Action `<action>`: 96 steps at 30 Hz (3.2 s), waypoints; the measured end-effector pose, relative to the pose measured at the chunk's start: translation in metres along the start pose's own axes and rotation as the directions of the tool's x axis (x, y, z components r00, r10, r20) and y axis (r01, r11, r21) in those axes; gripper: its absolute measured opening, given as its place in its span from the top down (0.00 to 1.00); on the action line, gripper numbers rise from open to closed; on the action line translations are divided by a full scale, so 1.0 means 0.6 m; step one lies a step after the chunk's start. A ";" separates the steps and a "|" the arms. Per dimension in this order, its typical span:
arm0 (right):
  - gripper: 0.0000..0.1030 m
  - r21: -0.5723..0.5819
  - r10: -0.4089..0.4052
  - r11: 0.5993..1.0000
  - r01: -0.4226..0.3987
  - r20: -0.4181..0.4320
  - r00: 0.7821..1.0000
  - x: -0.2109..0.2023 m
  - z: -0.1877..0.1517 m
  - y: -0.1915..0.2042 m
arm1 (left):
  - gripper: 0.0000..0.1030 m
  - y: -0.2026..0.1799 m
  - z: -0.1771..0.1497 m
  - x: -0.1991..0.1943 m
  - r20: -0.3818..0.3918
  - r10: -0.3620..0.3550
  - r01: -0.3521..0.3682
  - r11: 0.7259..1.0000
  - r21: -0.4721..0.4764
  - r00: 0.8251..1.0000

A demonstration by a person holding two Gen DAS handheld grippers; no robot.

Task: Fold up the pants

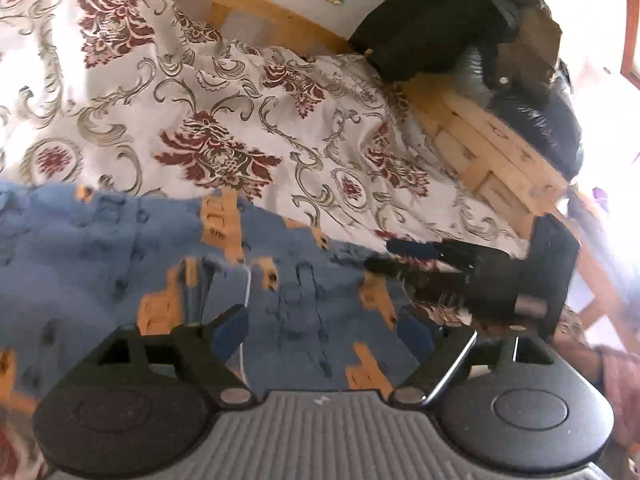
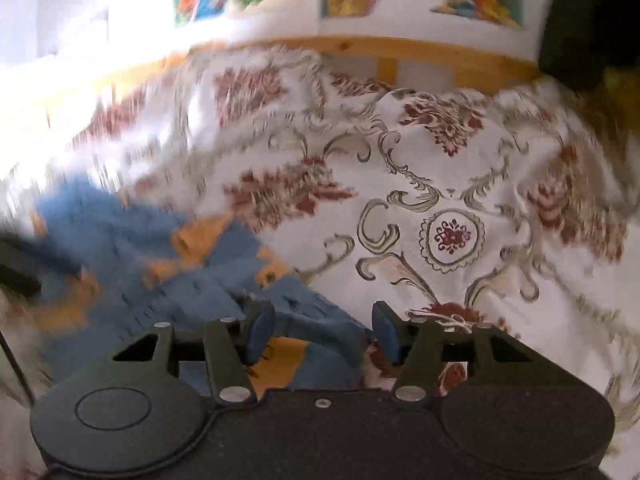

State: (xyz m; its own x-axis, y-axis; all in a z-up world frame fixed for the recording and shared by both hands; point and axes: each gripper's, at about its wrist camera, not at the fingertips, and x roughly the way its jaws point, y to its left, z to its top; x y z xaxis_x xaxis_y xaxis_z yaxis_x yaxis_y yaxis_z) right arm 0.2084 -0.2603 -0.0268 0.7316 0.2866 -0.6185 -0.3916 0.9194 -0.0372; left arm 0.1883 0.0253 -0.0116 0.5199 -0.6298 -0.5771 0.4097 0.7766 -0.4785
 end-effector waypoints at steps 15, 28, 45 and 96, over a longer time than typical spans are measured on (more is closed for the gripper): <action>0.22 -0.160 -0.098 0.982 0.103 0.035 0.995 0.003 -0.027 0.080 | 0.11 0.074 -0.067 -0.121 0.086 0.337 -0.317 0.929 -0.189 0.937; 0.10 -0.420 0.086 0.907 0.001 0.188 0.978 -0.043 -0.018 0.284 | 0.41 0.166 -0.056 -0.163 0.202 0.595 -0.461 0.759 -0.460 0.778; 0.10 -0.277 0.032 0.961 -0.001 0.108 0.994 -0.013 -0.038 0.302 | 0.69 0.192 -0.051 -0.157 0.194 0.621 -0.431 0.704 -0.564 0.760; 0.42 0.595 0.368 0.756 -0.274 -0.039 0.929 -0.038 -0.026 -0.071 | 0.75 -0.272 -0.144 0.132 0.130 0.420 -0.419 0.728 0.543 0.898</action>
State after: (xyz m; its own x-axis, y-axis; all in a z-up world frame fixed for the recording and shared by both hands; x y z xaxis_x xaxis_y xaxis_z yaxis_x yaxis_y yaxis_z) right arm 0.1998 -0.3102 -0.0234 0.5138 0.5938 -0.6192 -0.1644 0.7765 0.6083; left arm 0.0979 -0.1525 -0.0363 0.7362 -0.2384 -0.6334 0.4875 0.8359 0.2521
